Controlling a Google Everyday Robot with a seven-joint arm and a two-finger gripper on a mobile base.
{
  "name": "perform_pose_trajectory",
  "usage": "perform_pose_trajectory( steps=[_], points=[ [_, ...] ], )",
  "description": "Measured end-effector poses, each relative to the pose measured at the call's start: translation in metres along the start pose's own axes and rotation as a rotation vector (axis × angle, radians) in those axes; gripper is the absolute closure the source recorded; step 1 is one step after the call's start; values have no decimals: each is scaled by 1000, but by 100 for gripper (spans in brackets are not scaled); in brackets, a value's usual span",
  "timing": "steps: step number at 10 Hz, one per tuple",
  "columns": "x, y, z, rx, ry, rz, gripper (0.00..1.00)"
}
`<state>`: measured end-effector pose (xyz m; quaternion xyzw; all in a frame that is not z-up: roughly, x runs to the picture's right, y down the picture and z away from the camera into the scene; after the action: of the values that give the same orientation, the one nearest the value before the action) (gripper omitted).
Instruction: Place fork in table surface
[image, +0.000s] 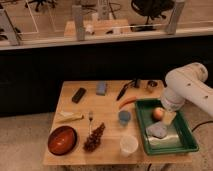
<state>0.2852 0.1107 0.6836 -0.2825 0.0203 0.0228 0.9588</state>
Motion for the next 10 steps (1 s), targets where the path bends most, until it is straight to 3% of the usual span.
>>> perform_pose_trajectory(
  steps=[5, 7, 10],
  points=[
    [-1, -2, 0, 7, 1, -16, 20],
    [-23, -20, -4, 49, -16, -149, 20],
    [-93, -40, -7, 77, -51, -405, 20]
  ],
)
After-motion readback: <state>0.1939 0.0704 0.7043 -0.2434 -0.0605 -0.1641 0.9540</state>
